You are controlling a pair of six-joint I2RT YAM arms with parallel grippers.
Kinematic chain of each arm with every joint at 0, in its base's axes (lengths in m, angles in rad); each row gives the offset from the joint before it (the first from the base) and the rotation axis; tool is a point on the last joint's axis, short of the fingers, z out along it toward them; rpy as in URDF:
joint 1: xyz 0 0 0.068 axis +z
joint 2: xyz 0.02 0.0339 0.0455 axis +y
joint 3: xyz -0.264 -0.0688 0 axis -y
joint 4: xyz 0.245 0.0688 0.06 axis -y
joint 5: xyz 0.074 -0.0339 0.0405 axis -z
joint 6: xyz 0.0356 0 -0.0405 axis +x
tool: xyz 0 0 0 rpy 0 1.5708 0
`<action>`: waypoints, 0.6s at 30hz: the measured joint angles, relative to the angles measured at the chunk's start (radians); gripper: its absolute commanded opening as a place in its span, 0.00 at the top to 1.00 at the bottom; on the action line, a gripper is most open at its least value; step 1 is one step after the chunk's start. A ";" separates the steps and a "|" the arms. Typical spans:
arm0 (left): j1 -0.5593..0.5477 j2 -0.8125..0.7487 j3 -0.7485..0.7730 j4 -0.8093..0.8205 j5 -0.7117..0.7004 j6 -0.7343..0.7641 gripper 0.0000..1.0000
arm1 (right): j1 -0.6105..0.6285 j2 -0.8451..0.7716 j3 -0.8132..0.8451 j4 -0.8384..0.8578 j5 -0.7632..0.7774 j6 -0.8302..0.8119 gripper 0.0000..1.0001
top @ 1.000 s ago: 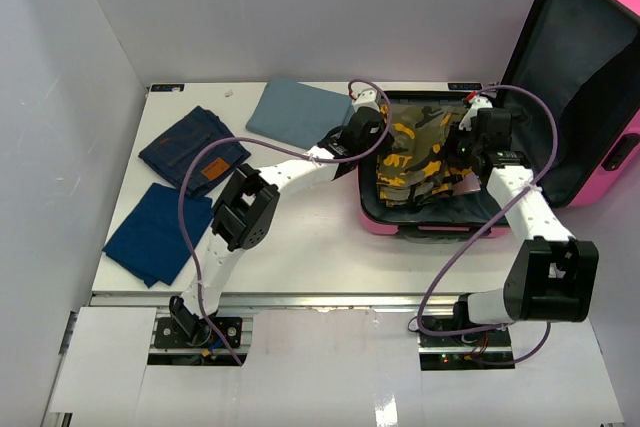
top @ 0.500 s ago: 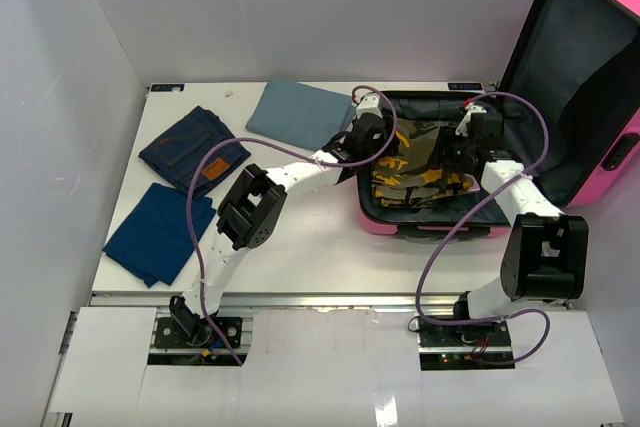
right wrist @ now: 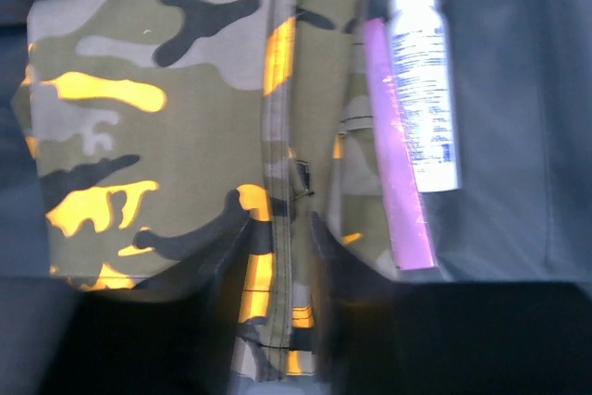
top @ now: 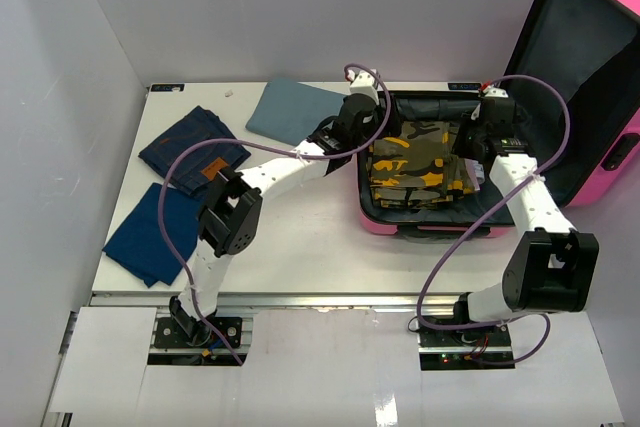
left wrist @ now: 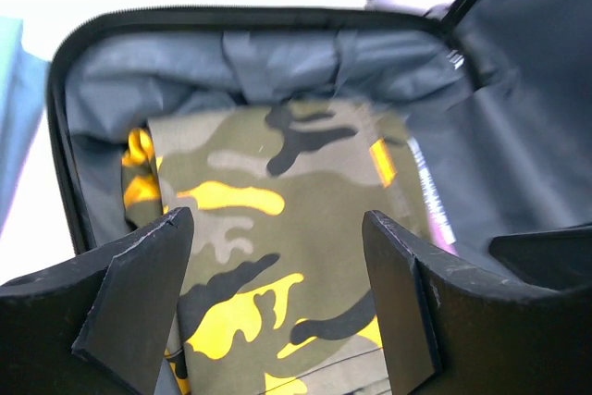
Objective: Pack the luggage
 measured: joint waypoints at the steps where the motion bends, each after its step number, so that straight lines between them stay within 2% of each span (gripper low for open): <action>1: 0.000 -0.013 0.000 0.001 0.000 0.006 0.15 | 0.000 0.007 0.000 0.004 -0.024 0.003 0.76; 4: 0.000 -0.040 -0.004 0.002 0.002 0.029 0.16 | 0.000 0.046 0.000 0.025 -0.084 0.013 0.81; 6: 0.000 -0.058 -0.025 0.010 0.008 0.059 0.15 | 0.001 0.082 -0.008 0.043 -0.107 0.026 0.91; 12: 0.005 -0.151 -0.163 0.003 0.016 0.116 0.11 | 0.005 0.147 -0.070 0.037 -0.038 0.083 0.92; 18: 0.078 -0.210 -0.137 -0.133 0.015 0.098 0.10 | 0.005 0.149 -0.016 -0.009 0.034 0.119 0.92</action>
